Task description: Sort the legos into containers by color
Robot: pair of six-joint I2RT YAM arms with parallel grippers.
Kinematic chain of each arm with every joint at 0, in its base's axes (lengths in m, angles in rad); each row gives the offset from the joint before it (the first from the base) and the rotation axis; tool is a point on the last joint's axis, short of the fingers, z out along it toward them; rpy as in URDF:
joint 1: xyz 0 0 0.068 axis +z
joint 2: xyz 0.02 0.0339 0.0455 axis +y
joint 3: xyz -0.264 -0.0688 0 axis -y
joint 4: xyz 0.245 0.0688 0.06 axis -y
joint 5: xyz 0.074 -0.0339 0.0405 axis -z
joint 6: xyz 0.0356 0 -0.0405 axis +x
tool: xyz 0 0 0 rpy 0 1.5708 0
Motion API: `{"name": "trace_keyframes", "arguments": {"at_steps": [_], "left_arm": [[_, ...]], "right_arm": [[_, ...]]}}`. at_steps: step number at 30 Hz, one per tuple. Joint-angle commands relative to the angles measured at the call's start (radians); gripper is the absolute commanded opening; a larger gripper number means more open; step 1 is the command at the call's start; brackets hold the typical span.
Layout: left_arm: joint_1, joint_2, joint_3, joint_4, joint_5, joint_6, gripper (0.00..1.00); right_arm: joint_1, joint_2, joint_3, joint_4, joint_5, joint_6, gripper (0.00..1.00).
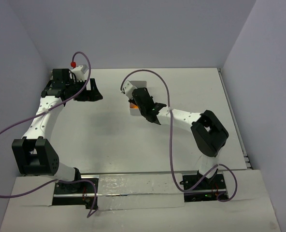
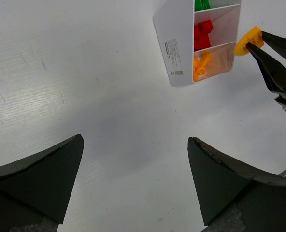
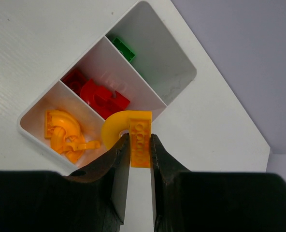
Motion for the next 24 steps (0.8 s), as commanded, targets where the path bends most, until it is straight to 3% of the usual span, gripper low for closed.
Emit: {"name": "trace_keyframes", "arguments": {"at_steps": [1, 24], "left_arm": [[0.003, 0.0, 0.03, 0.031, -0.001, 0.018, 0.99], [0.003, 0.013, 0.039, 0.026, -0.004, 0.023, 0.99]], "right_arm": [[0.01, 0.025, 0.037, 0.031, 0.002, 0.007, 0.04], [0.012, 0.081, 0.089, -0.037, -0.019, 0.044, 0.16]]}}
